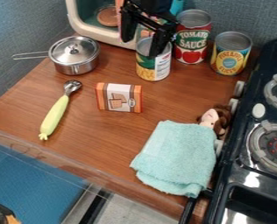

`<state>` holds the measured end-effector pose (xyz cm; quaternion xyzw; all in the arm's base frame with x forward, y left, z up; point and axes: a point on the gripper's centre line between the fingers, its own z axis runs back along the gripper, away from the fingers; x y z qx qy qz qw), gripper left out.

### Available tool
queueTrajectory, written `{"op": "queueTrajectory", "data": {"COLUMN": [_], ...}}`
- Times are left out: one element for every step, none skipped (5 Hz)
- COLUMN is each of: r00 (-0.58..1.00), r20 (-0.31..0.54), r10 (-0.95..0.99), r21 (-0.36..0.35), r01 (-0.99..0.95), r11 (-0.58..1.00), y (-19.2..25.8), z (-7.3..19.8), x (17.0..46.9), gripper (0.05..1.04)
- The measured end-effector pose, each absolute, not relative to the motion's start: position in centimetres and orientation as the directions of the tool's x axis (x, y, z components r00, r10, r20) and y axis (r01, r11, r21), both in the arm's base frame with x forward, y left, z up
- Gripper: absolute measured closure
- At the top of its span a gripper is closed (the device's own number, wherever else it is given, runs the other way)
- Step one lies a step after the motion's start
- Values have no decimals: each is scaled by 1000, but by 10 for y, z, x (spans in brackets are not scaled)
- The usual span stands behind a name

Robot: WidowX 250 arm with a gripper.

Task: Turn the box one more time to the right

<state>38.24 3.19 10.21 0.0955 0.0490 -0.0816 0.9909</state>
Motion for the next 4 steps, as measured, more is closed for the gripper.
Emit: {"op": "queueTrajectory", "data": {"r00": [969, 958, 910, 801], "r20": [-170, -187, -261, -355], "r10": [-179, -219, -322, -483], "r21": [118, 132, 139, 37], "r01": [200, 245, 365, 528], "r11": [973, 961, 921, 848], "y": [28, 39, 50, 80], "z": [99, 119, 126, 118], "x": [369, 353, 339, 319], "gripper": [83, 84, 84, 83]}}
